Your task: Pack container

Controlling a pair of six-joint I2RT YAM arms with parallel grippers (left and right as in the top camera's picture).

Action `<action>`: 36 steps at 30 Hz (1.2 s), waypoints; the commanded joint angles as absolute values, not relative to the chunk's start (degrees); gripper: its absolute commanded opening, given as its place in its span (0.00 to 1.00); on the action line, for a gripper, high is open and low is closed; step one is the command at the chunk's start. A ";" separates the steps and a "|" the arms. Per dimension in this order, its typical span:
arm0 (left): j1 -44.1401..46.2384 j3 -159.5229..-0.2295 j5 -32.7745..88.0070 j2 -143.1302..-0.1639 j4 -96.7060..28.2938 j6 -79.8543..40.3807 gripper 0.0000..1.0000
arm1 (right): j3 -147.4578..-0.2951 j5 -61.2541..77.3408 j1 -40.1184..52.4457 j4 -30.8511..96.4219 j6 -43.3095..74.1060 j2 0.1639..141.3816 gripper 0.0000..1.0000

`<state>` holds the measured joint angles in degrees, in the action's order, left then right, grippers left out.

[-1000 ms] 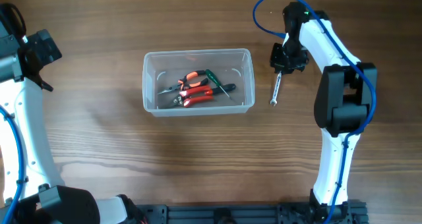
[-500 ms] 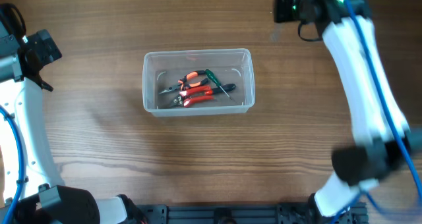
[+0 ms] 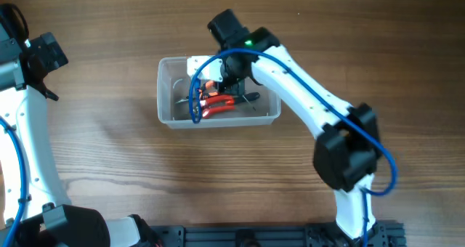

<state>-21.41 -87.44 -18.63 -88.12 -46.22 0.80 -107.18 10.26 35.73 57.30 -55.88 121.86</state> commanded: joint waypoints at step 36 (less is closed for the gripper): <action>-21.65 -87.88 -19.14 -88.51 -46.04 0.84 1.00 | -112.03 7.01 16.86 53.93 -26.68 96.12 1.00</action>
